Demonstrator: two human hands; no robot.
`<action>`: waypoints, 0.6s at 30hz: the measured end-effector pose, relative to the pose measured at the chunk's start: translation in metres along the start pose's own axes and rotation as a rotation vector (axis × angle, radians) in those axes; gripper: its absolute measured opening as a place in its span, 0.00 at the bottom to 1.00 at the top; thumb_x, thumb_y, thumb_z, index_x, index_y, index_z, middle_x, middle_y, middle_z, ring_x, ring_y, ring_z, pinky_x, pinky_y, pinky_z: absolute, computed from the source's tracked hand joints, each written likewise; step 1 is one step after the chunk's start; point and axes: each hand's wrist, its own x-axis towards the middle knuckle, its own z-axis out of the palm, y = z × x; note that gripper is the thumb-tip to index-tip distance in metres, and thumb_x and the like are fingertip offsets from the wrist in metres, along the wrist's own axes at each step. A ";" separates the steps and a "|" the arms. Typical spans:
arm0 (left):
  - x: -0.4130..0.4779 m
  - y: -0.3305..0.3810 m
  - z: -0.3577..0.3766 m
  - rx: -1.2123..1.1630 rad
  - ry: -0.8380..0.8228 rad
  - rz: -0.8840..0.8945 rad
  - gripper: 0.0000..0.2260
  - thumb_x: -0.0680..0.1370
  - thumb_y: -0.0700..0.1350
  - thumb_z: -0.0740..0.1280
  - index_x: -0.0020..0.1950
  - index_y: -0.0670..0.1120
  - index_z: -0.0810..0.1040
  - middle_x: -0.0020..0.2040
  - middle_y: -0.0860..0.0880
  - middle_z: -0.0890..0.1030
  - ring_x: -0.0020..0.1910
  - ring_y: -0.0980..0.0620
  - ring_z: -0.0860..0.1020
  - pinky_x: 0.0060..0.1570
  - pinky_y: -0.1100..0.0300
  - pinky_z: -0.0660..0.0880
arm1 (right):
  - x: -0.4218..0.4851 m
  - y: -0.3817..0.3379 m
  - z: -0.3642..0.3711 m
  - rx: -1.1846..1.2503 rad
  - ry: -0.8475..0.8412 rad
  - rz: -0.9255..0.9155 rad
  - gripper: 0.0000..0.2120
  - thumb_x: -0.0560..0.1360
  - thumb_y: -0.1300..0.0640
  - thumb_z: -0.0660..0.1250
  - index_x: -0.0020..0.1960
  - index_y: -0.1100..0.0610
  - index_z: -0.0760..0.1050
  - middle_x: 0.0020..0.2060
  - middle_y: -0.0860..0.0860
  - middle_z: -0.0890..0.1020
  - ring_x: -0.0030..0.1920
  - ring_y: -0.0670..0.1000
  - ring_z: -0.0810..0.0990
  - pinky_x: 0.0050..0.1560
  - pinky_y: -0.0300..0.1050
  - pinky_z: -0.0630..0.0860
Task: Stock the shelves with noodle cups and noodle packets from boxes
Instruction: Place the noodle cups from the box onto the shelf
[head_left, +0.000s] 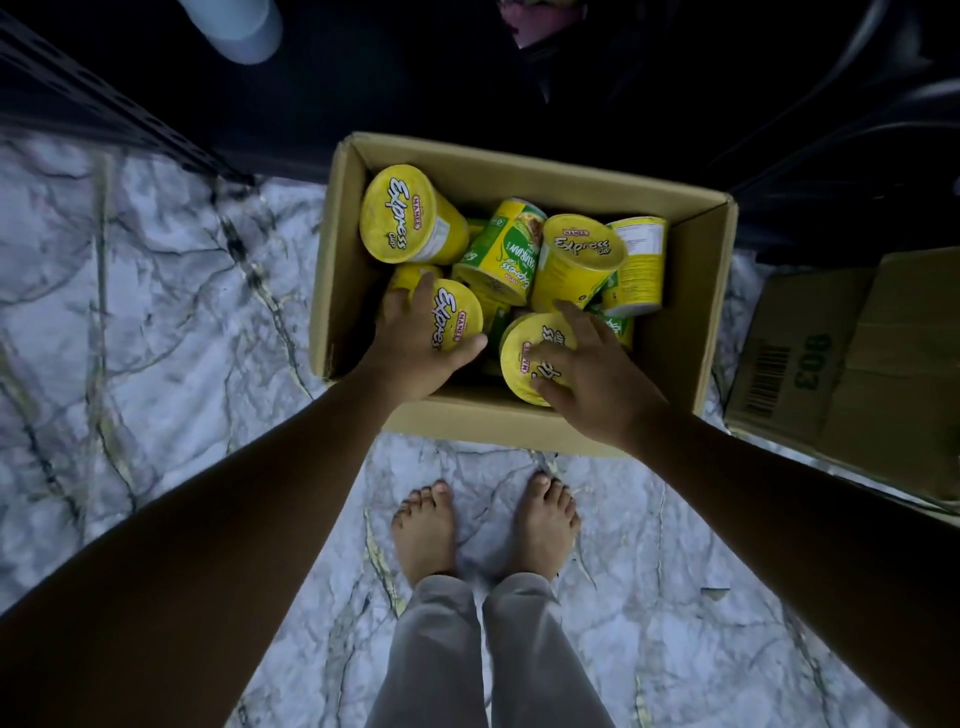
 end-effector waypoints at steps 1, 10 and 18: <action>0.001 -0.001 -0.003 -0.034 -0.006 0.005 0.44 0.76 0.65 0.71 0.84 0.56 0.51 0.79 0.43 0.54 0.78 0.40 0.62 0.75 0.46 0.64 | 0.003 -0.002 0.001 0.031 -0.017 0.024 0.18 0.80 0.47 0.68 0.69 0.47 0.76 0.81 0.57 0.54 0.77 0.70 0.57 0.71 0.66 0.67; 0.002 -0.008 -0.015 0.026 0.110 0.104 0.24 0.79 0.49 0.73 0.72 0.48 0.71 0.63 0.42 0.77 0.59 0.41 0.78 0.49 0.59 0.67 | 0.013 -0.013 0.003 0.074 -0.048 0.144 0.38 0.78 0.48 0.72 0.81 0.39 0.56 0.75 0.59 0.59 0.72 0.68 0.64 0.73 0.60 0.65; -0.003 -0.005 -0.013 0.103 0.119 0.138 0.26 0.83 0.45 0.67 0.80 0.53 0.65 0.69 0.39 0.74 0.64 0.37 0.76 0.59 0.48 0.73 | 0.029 0.000 -0.016 0.181 -0.015 0.197 0.25 0.77 0.53 0.73 0.71 0.46 0.70 0.61 0.58 0.70 0.56 0.63 0.79 0.57 0.55 0.77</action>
